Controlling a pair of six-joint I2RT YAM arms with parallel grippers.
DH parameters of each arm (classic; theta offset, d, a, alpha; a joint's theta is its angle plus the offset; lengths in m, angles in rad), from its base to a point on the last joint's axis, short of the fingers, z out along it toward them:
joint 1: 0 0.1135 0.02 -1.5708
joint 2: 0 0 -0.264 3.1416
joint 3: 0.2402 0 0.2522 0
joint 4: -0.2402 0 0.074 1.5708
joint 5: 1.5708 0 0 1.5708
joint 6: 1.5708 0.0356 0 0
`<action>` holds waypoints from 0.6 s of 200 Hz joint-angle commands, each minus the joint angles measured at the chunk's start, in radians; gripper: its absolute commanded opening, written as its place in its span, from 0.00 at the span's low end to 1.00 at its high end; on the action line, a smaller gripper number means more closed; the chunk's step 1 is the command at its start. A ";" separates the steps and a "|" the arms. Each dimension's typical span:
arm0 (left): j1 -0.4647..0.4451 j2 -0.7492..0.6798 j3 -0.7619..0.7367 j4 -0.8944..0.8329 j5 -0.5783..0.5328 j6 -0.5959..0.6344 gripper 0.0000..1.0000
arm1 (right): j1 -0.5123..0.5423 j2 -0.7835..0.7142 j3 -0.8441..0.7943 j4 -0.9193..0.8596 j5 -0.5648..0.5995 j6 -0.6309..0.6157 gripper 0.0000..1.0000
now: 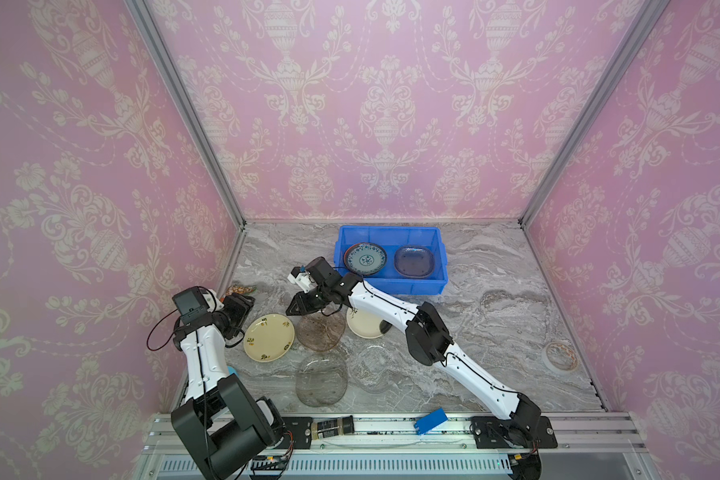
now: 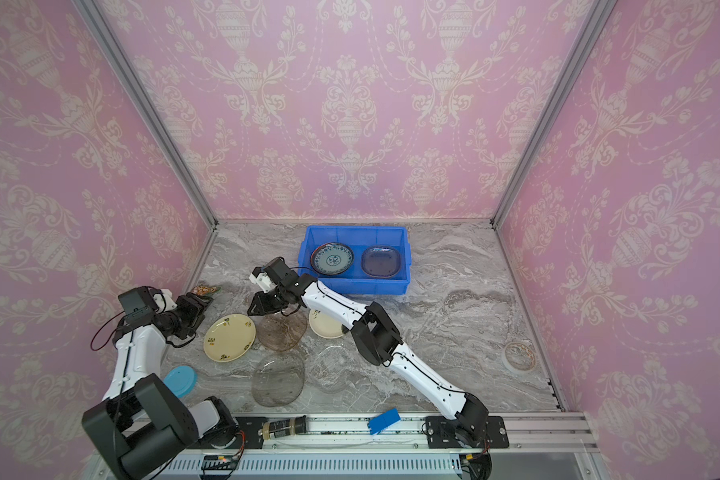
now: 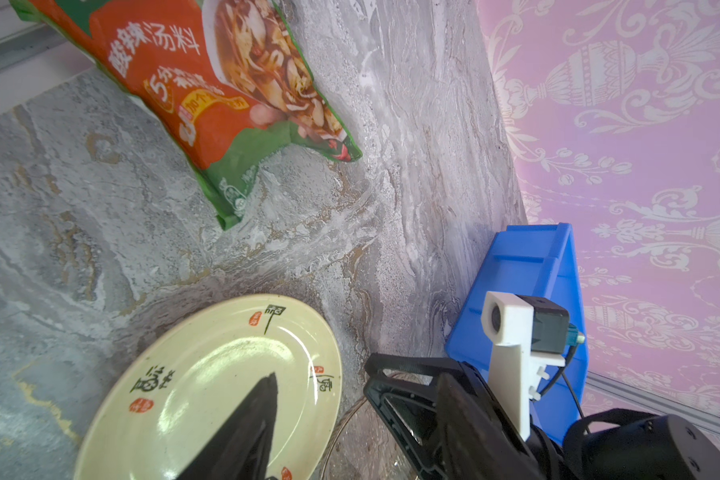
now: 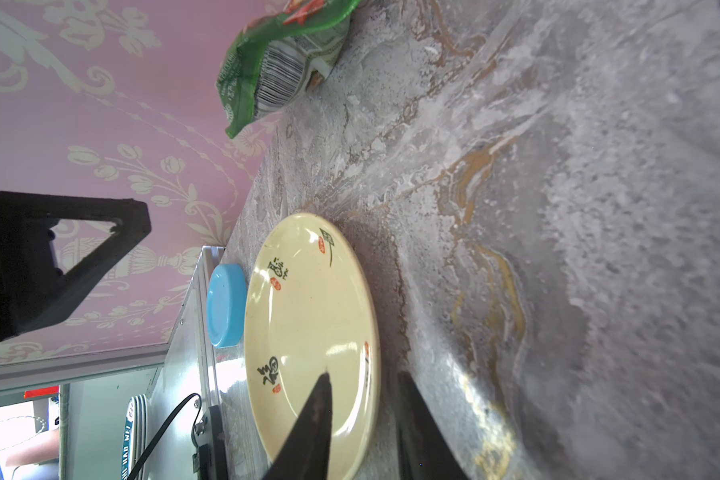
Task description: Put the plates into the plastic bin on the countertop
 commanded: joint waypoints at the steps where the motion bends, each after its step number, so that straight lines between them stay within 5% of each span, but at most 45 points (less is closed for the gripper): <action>1: 0.008 0.006 -0.010 0.002 0.019 -0.007 0.63 | 0.004 0.020 0.043 -0.024 -0.003 0.018 0.28; 120: -0.003 0.012 -0.010 0.001 0.023 -0.007 0.63 | 0.024 0.092 0.092 -0.052 -0.036 0.038 0.27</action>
